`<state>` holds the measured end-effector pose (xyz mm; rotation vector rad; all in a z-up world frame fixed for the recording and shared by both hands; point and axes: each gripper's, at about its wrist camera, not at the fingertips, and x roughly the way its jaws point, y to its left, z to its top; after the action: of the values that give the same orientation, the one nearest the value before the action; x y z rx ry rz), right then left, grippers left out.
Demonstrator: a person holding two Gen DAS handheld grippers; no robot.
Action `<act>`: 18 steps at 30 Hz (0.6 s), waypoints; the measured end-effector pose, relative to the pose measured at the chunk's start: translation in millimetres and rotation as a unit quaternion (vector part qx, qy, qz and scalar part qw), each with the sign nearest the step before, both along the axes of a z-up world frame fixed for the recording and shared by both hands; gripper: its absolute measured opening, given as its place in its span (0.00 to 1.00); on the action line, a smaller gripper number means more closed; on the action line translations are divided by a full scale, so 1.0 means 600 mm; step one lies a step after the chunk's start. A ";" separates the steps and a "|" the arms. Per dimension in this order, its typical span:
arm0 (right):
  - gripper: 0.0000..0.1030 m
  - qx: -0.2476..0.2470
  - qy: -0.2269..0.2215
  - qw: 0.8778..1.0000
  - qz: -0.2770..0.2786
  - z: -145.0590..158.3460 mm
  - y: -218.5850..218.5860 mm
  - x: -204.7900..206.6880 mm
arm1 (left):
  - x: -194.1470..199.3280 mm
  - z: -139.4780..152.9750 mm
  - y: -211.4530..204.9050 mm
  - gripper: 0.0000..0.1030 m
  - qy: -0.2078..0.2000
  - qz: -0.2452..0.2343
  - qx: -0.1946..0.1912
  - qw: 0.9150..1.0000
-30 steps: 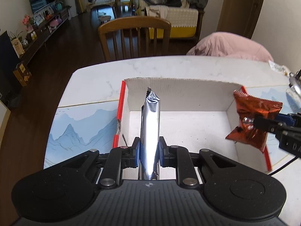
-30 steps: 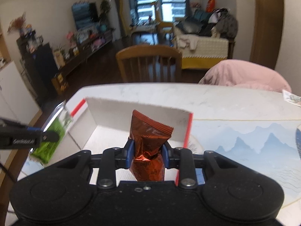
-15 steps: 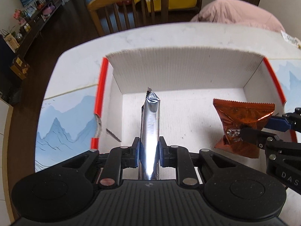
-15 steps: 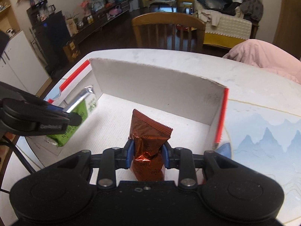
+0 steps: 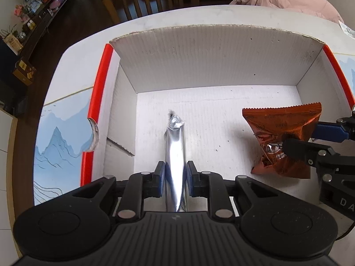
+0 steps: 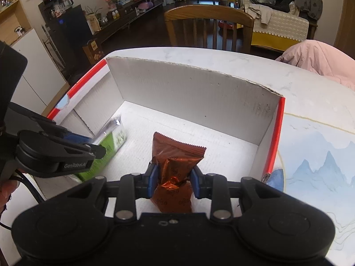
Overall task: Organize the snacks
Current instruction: 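Carry both snacks into the red box and open both tools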
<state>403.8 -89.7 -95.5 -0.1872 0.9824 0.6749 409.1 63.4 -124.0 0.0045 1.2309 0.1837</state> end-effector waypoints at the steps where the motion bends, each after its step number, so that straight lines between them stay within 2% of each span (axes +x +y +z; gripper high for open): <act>1: 0.30 -0.001 -0.001 1.000 -0.002 0.001 0.001 -0.001 | -0.001 -0.001 0.001 0.19 -0.001 0.001 -0.007 1.000; 8: 0.32 -0.019 -0.023 0.999 -0.021 0.013 -0.004 -0.016 | -0.019 0.012 0.006 0.23 -0.030 -0.001 -0.025 0.999; 18: 0.33 0.000 -0.068 0.996 -0.058 0.075 -0.030 -0.082 | -0.089 0.079 0.026 0.26 -0.100 -0.009 -0.061 0.993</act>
<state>354.5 -107.4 -50.3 -0.1714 0.8564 0.5495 355.4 78.9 -76.6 -0.1066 1.0397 0.0914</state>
